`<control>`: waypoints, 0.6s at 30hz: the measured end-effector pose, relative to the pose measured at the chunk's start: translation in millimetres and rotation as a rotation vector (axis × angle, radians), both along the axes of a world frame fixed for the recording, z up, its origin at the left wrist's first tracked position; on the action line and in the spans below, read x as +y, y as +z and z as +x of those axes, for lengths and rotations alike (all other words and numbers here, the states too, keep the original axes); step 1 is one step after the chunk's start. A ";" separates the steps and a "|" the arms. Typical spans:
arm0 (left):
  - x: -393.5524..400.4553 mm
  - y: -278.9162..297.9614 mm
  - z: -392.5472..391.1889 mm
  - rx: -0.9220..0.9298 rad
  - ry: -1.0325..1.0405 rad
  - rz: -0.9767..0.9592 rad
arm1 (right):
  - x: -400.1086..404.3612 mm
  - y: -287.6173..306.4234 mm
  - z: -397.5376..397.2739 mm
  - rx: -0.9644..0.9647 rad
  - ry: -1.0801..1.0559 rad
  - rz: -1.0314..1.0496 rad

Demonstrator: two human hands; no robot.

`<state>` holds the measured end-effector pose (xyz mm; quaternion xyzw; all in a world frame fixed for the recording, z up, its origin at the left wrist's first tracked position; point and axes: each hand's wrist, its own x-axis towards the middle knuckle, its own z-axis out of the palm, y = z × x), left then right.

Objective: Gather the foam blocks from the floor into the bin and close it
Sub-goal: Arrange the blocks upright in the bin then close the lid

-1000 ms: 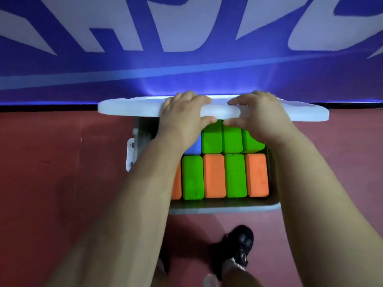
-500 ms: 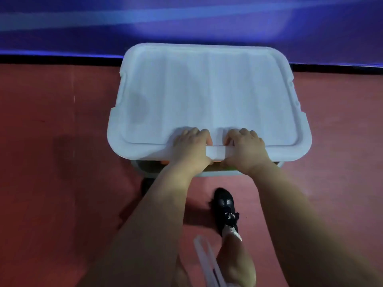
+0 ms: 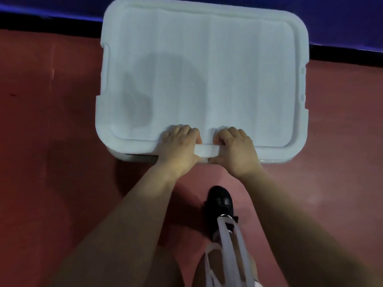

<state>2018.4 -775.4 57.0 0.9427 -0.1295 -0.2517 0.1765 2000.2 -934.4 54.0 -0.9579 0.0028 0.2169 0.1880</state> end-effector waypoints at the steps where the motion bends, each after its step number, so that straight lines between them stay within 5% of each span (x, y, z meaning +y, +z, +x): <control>1: -0.8 -2.3 -3.5 -0.026 -0.022 -0.001 | -1.9 -2.0 -2.6 0.002 0.014 0.003; 9: 8.5 -5.0 -8.2 -0.052 -0.098 -0.106 | -2.5 14.1 -1.5 0.091 -0.047 0.158; 13: 38.3 4.0 21.9 -0.280 0.139 -0.201 | 20.7 27.4 35.6 -0.115 0.025 0.138; 18: 111.2 6.0 51.5 -0.352 0.484 0.065 | 99.7 20.6 91.1 -0.261 0.298 0.116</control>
